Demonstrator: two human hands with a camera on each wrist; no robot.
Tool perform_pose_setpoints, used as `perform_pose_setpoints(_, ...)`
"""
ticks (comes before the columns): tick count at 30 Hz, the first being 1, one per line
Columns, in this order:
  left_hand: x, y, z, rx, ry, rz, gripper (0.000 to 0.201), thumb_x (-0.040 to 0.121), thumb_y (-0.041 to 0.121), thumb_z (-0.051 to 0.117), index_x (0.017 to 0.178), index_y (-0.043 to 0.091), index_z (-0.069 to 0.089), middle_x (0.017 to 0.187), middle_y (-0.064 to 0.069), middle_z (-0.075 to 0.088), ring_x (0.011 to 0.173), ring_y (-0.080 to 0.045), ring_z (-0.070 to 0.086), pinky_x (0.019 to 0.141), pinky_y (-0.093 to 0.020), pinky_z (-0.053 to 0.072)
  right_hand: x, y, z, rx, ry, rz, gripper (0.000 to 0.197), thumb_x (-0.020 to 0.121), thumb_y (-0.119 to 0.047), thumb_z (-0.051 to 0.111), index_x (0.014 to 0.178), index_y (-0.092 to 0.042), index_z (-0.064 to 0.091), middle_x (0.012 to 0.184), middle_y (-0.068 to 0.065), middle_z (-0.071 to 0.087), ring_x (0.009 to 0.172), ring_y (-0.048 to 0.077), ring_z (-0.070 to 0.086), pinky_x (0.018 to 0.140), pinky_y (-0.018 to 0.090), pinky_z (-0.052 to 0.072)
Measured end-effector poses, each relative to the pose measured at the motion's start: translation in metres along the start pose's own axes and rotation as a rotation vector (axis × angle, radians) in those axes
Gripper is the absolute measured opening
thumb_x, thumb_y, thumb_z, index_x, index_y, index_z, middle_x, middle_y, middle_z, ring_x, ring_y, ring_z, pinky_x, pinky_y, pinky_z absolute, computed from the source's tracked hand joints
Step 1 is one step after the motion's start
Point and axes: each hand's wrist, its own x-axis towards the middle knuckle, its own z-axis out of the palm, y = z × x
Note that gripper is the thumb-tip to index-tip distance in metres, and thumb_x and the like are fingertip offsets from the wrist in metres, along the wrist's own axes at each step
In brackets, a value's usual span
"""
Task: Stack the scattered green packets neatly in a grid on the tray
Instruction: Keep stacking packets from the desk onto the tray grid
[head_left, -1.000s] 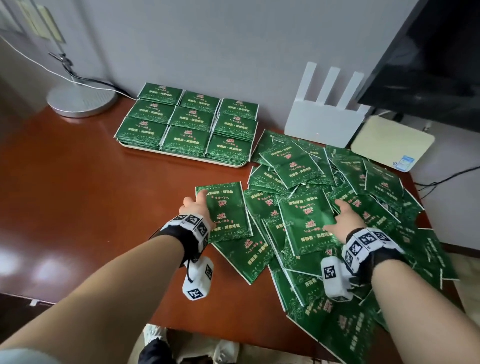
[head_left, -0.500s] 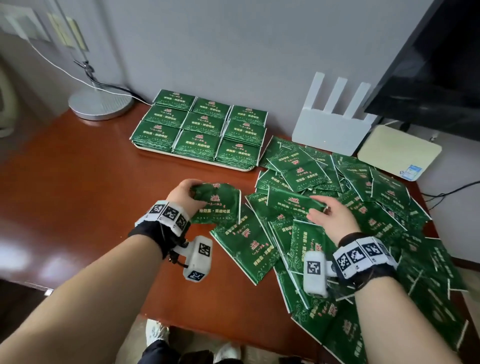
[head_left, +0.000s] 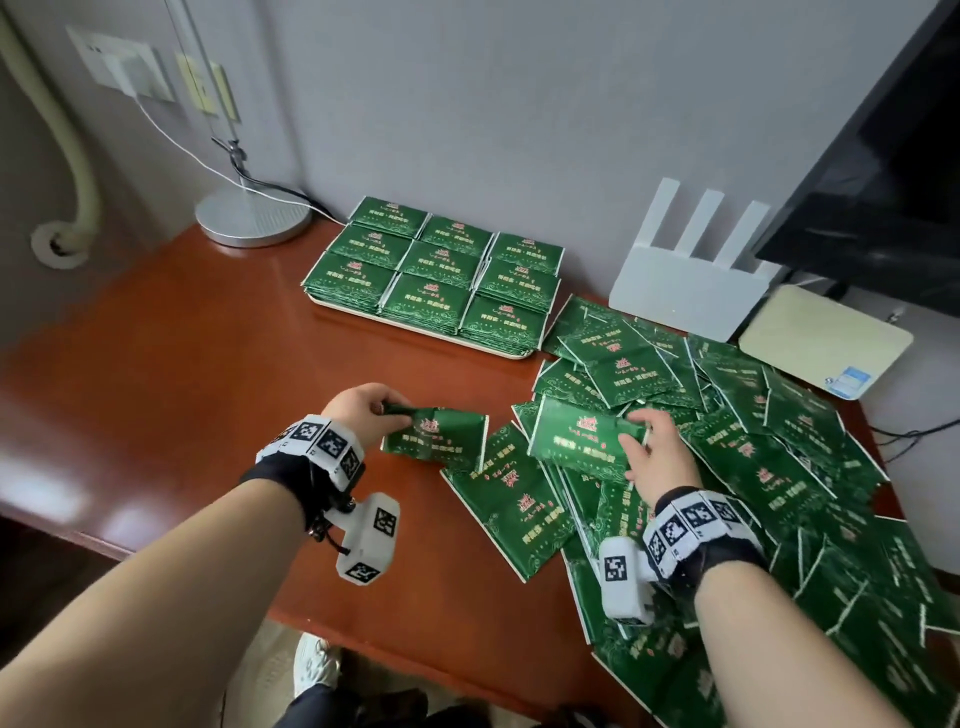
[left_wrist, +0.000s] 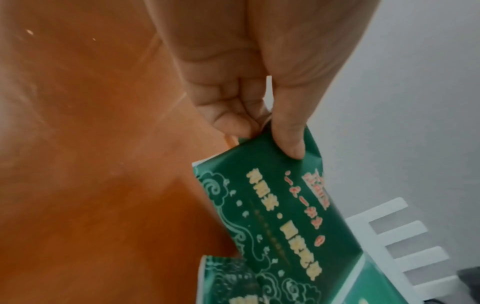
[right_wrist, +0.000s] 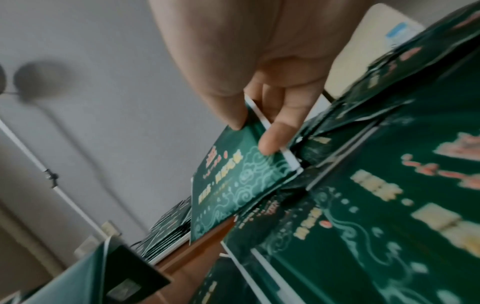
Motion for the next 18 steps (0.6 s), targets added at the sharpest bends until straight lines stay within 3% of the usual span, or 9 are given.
perform_pose_setpoints(2, 0.000, 0.008, -0.002, -0.049, -0.040, 0.013, 0.012, 0.085, 0.020, 0.064, 0.094, 0.027, 0.061, 0.085, 0.005, 0.058, 0.066, -0.004, 0.052, 0.048, -0.013, 0.039, 0.000, -0.011, 0.000, -0.028, -0.002, -0.066, 0.018, 0.096, -0.015, 0.042, 0.111, -0.023, 0.043, 0.097, 0.018, 0.062, 0.076, 0.037, 0.065, 0.056, 0.036, 0.050)
perform_pose_setpoints(5, -0.003, 0.025, -0.002, -0.131, -0.105, 0.053, 0.012, 0.085, 0.017, 0.064, 0.095, 0.022, 0.061, 0.082, 0.005, 0.060, 0.068, -0.003, 0.056, 0.045, -0.006, 0.045, 0.003, -0.026, 0.000, -0.087, -0.063, -0.180, 0.021, 0.098, -0.012, 0.033, 0.093, -0.019, 0.053, 0.125, 0.006, 0.054, 0.081, 0.024, 0.067, 0.040, 0.016, 0.037)
perform_pose_setpoints(7, -0.004, 0.035, -0.001, -0.180, -0.138, 0.080, 0.011, 0.085, 0.014, 0.063, 0.095, 0.019, 0.062, 0.088, -0.001, 0.063, 0.070, -0.004, 0.058, 0.049, -0.004, 0.047, 0.005, -0.034, 0.001, -0.075, -0.114, -0.209, 0.025, 0.099, -0.014, 0.033, 0.098, -0.018, 0.058, 0.135, 0.001, 0.048, 0.089, 0.019, 0.067, 0.037, 0.009, 0.034)
perform_pose_setpoints(8, -0.006, 0.039, -0.001, -0.202, -0.152, 0.093, 0.011, 0.086, 0.012, 0.063, 0.095, 0.017, 0.062, 0.089, -0.002, 0.064, 0.071, -0.005, 0.059, 0.051, -0.005, 0.048, 0.005, -0.039, 0.002, -0.057, -0.139, -0.217, 0.025, 0.098, -0.018, 0.035, 0.107, -0.017, 0.059, 0.136, 0.000, 0.047, 0.093, 0.018, 0.065, 0.045, 0.009, 0.041)
perform_pose_setpoints(9, -0.007, 0.044, 0.000, -0.219, -0.166, 0.104, 0.010, 0.086, 0.011, 0.062, 0.095, 0.016, 0.063, 0.089, -0.003, 0.065, 0.071, -0.005, 0.060, 0.053, -0.005, 0.048, 0.005, -0.042, 0.003, -0.050, -0.159, -0.230, 0.026, 0.098, -0.024, 0.038, 0.115, -0.017, 0.057, 0.136, 0.001, 0.047, 0.099, 0.016, 0.062, 0.062, 0.014, 0.049)
perform_pose_setpoints(10, -0.007, 0.048, 0.000, -0.230, -0.176, 0.113, 0.010, 0.086, 0.010, 0.061, 0.095, 0.015, 0.063, 0.089, -0.003, 0.065, 0.071, -0.005, 0.060, 0.054, -0.005, 0.049, 0.004, -0.045, 0.002, -0.049, -0.166, -0.244, 0.030, 0.096, -0.030, 0.041, 0.120, -0.017, 0.054, 0.135, 0.001, 0.048, 0.105, 0.015, 0.058, 0.081, 0.021, 0.049)
perform_pose_setpoints(11, -0.007, 0.051, 0.001, -0.239, -0.183, 0.122, 0.010, 0.087, 0.009, 0.061, 0.095, 0.014, 0.064, 0.089, -0.003, 0.065, 0.072, -0.005, 0.060, 0.054, -0.006, 0.049, 0.003, -0.046, 0.002, -0.041, -0.159, -0.255, 0.034, 0.095, -0.034, 0.044, 0.123, -0.017, 0.053, 0.134, 0.001, 0.047, 0.110, 0.014, 0.053, 0.092, 0.024, 0.042)
perform_pose_setpoints(13, -0.008, 0.057, 0.001, -0.259, -0.191, 0.137, 0.010, 0.087, 0.007, 0.060, 0.094, 0.013, 0.065, 0.087, -0.001, 0.065, 0.072, -0.004, 0.059, 0.053, -0.005, 0.048, 0.000, -0.049, 0.001, 0.012, -0.150, -0.262, 0.041, 0.091, -0.038, 0.052, 0.126, -0.018, 0.050, 0.133, -0.001, 0.043, 0.106, 0.009, 0.048, 0.090, 0.021, 0.035)
perform_pose_setpoints(18, -0.009, 0.065, 0.004, -0.327, -0.186, 0.166, 0.010, 0.087, 0.006, 0.059, 0.093, 0.010, 0.067, 0.079, 0.004, 0.063, 0.069, -0.004, 0.058, 0.053, -0.005, 0.048, -0.006, -0.048, 0.001, 0.077, -0.258, -0.313, 0.039, 0.084, -0.030, 0.065, 0.119, -0.018, 0.054, 0.124, -0.007, 0.040, 0.101, 0.012, 0.055, 0.087, 0.021, 0.045)
